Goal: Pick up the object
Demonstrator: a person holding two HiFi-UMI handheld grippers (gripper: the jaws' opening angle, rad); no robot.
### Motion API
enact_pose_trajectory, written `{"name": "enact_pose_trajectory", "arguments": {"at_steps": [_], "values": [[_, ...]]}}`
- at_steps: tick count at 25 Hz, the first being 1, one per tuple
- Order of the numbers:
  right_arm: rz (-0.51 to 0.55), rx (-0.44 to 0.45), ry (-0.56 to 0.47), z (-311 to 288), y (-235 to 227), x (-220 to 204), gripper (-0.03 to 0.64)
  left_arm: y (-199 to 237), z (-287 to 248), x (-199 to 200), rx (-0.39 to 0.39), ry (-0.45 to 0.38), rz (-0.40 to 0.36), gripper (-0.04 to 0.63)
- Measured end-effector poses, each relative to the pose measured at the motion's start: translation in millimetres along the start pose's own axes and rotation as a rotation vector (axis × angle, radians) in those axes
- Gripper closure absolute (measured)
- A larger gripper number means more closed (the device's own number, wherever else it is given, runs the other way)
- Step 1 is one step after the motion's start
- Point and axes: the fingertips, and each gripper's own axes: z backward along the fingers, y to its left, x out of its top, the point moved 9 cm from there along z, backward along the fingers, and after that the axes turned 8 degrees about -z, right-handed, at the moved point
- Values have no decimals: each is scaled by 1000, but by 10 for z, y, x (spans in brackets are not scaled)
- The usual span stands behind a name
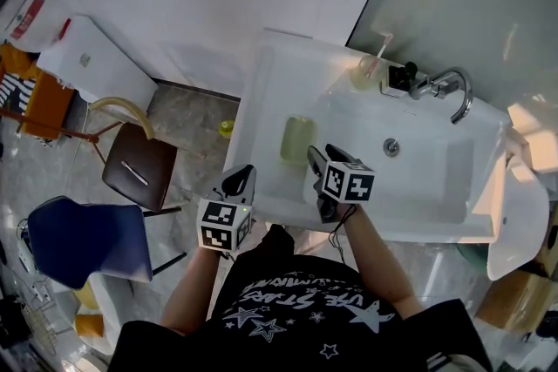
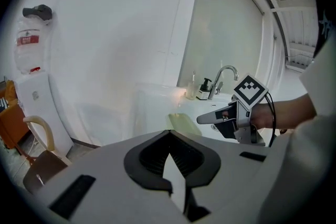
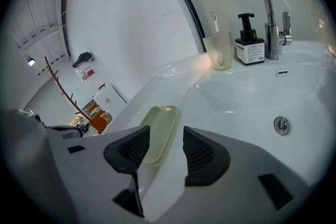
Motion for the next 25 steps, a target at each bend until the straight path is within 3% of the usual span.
{"name": "enact_pose_trajectory", "arguments": {"at_steps": [11, 25], "values": [[-72, -35, 100, -293, -12, -45, 495, 199, -218, 32, -40, 27, 1, 580], [-106, -123, 104, -374, -1, -50, 560, 231, -352, 11, -62, 26, -7, 580]]}}
